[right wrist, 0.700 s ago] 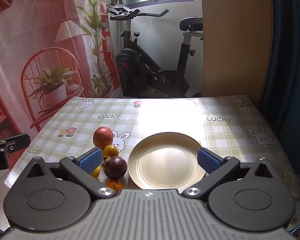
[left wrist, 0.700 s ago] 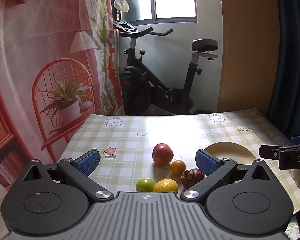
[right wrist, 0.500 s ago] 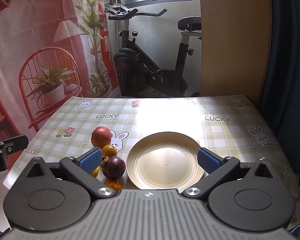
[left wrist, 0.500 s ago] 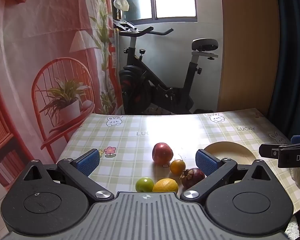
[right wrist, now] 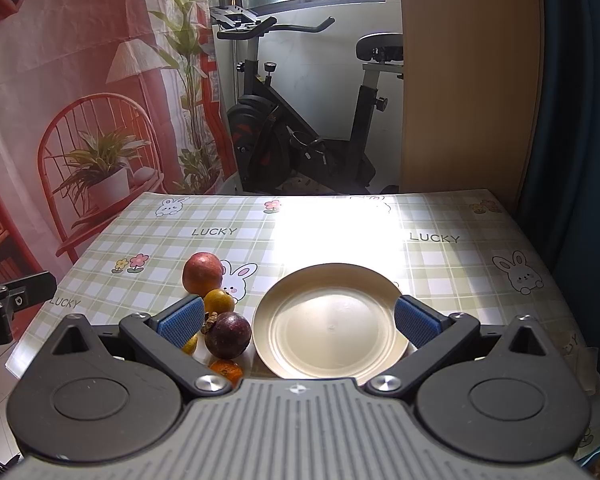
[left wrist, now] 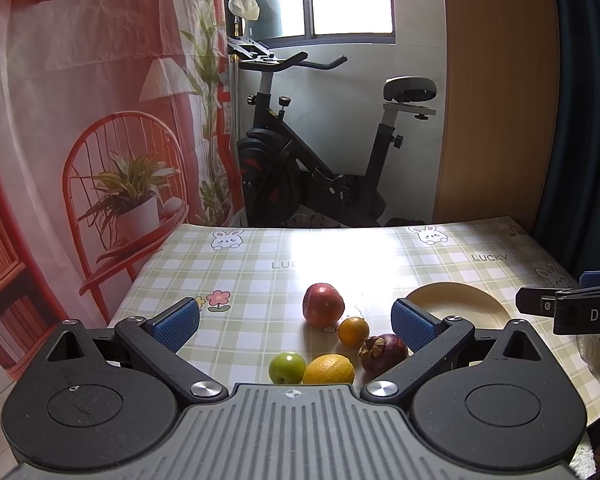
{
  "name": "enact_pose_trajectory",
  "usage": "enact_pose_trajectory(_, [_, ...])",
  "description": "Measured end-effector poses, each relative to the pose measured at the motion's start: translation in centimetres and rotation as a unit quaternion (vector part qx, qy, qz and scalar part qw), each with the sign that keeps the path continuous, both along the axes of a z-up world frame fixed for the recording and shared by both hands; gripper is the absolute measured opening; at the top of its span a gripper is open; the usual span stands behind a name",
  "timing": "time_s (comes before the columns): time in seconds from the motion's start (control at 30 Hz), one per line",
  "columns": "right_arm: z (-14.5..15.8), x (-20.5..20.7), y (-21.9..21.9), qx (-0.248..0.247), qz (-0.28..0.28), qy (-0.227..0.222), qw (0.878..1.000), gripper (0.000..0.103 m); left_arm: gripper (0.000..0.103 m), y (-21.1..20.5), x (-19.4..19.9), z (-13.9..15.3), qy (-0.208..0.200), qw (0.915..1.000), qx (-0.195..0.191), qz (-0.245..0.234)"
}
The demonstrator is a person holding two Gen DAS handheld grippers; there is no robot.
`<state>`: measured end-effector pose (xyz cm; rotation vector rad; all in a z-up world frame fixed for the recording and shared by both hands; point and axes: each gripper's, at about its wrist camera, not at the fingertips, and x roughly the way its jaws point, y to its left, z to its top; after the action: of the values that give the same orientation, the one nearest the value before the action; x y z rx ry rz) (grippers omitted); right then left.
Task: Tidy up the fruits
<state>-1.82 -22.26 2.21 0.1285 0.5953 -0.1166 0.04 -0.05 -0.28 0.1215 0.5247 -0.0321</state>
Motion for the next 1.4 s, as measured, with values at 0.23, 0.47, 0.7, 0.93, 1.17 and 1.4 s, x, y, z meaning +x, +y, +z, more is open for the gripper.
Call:
enact_pose_trajectory(0.23, [0.0,0.0,0.0,0.0,0.0,0.0,1.0,0.103,0.103,0.1,-0.2,0.1,-0.012,0.9999,0.0,-0.002])
enact_pose_trajectory(0.47, [0.0,0.1,0.0,0.001,0.0,0.0,1.0,0.103,0.103,0.1,-0.2,0.2,-0.019,0.9998,-0.001,-0.001])
enact_pose_trajectory(0.7, [0.0,0.1,0.0,0.0,0.0,0.001,1.0,0.103,0.103,0.1,-0.1,0.2,-0.014,0.9999,-0.001,-0.001])
enact_pose_trajectory(0.93, [0.1,0.0,0.1,-0.001,0.002,0.0,1.0,0.103,0.103,0.1,-0.1,0.6,-0.033,0.9994,-0.006,0.004])
enact_pose_trajectory(1.17, [0.3,0.1,0.1,-0.011,0.01,-0.021,1.0,0.103,0.103,-0.1,-0.2,0.4,-0.044,0.9987,0.025,0.006])
enact_pose_trajectory(1.4, [-0.8,2.1,0.1,-0.001,0.009,-0.088,0.996,0.103,0.103,0.6,1.1,0.6,-0.09,0.9937,0.066,0.013])
